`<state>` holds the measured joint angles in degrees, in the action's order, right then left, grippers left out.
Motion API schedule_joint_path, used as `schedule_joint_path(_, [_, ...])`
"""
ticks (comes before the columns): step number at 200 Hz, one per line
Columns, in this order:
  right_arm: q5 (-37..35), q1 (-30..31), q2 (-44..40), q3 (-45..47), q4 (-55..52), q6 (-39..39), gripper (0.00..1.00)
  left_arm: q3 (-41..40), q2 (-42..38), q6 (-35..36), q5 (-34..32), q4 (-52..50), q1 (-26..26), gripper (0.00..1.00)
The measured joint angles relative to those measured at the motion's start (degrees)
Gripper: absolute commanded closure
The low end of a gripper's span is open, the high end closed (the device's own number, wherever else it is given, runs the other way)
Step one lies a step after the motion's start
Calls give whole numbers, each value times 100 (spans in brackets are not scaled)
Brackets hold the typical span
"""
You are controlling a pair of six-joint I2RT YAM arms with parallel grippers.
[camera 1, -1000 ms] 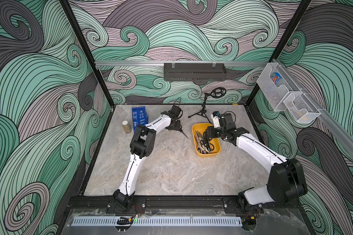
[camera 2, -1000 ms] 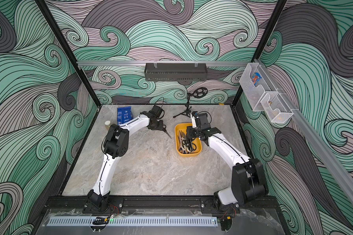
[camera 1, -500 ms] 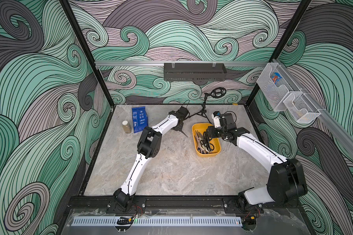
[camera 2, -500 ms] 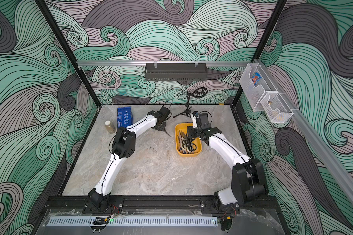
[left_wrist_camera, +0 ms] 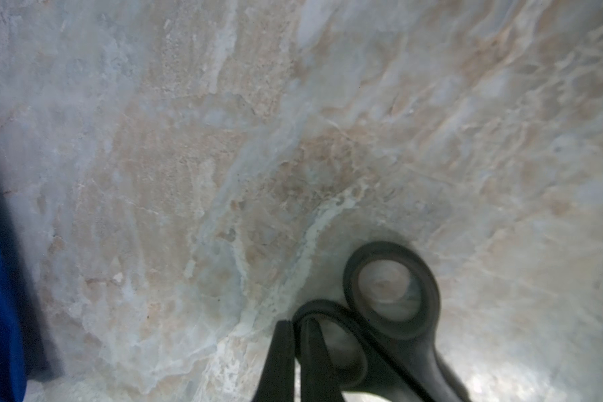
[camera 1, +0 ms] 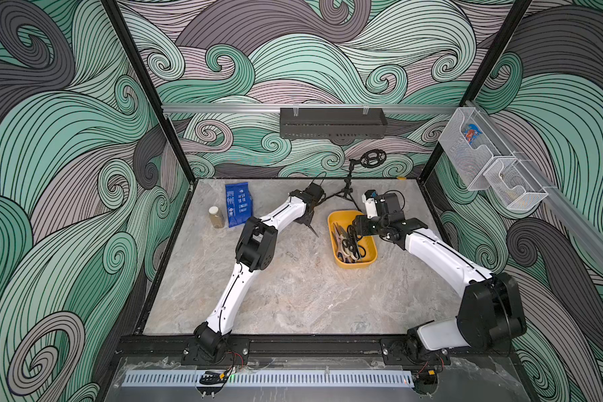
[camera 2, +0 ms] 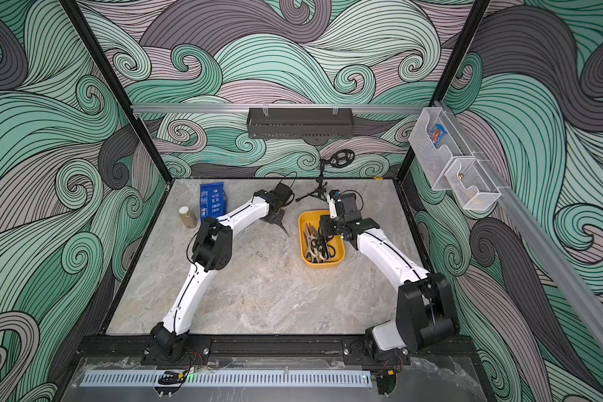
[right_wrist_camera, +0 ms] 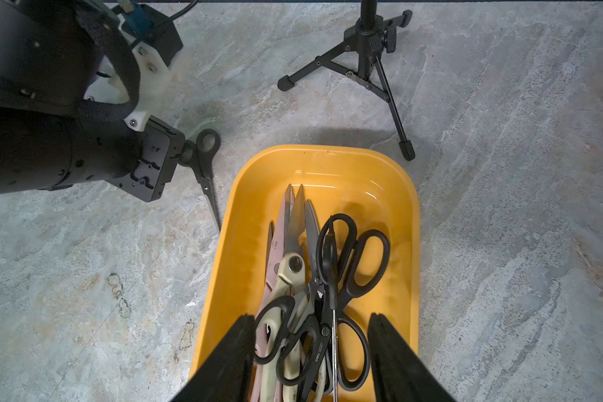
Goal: Put the scissors into the storage box
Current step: Pick up the scissors from the center of the board.
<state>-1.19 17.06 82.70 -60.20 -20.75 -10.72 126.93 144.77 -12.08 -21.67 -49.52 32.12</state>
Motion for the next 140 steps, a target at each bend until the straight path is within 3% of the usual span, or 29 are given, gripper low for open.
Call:
schedule_joint_path(122, [1143,197,17,286,291,-498,45,-3005,-2317,26,857,660,-127,100])
schedule_joint_path(132, [1215,275,66,293,302,-535,45,-3012,-2310,-2,863,728,-131,93])
schedule_joint_path(140, [1250,334,94,293,326,-553,45,-3008,-2304,-46,868,745,-144,79])
